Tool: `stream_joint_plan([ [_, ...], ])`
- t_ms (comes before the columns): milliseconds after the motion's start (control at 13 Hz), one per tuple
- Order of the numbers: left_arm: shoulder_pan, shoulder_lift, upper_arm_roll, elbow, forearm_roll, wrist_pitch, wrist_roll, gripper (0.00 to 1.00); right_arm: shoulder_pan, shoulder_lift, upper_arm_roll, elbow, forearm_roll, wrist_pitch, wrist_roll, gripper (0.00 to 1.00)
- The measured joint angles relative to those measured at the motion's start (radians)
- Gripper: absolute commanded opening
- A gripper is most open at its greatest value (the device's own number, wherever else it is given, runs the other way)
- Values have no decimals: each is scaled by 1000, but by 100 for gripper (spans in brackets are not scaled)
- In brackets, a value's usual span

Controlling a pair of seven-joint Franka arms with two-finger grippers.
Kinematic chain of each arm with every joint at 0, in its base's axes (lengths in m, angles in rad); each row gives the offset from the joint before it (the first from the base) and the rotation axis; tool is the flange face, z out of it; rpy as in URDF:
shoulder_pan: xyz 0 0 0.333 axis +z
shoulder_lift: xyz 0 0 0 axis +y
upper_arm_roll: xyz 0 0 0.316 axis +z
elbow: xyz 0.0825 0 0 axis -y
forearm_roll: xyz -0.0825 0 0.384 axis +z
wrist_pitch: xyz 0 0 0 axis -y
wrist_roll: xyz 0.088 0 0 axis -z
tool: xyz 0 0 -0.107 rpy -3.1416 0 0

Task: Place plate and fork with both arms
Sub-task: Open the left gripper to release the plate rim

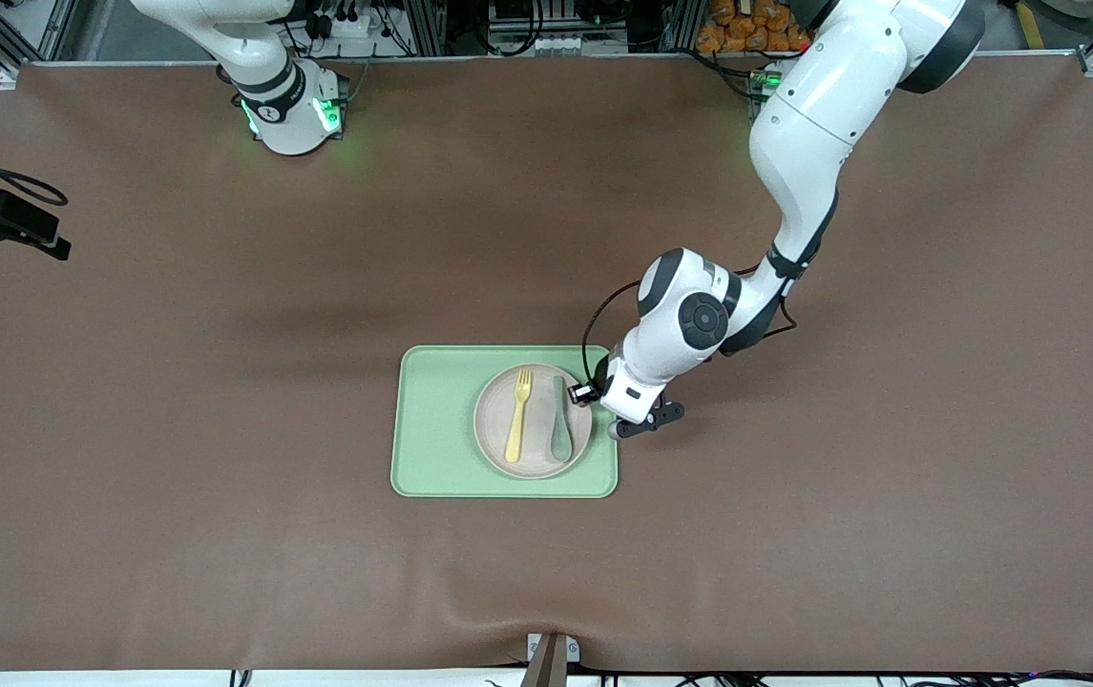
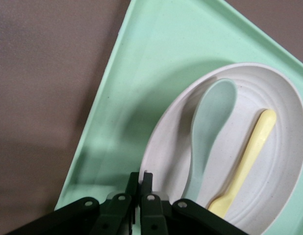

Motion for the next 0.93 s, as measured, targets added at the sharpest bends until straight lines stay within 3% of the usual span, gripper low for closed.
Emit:
stream_joint_plan([
  [77, 0, 0, 0, 2, 0, 0, -3, 66, 0, 0, 0, 0, 0, 0, 0, 100],
  [154, 0, 0, 1, 5, 0, 0, -15, 100, 0, 0, 0, 0, 0, 0, 0, 100],
  [540, 1, -55, 25, 45, 31, -82, -61, 100, 0, 0, 0, 2, 0, 11, 0, 100],
  [926, 28, -304, 115, 64, 41, -431, -68, 100, 5, 0, 4, 22, 1, 18, 0, 100],
])
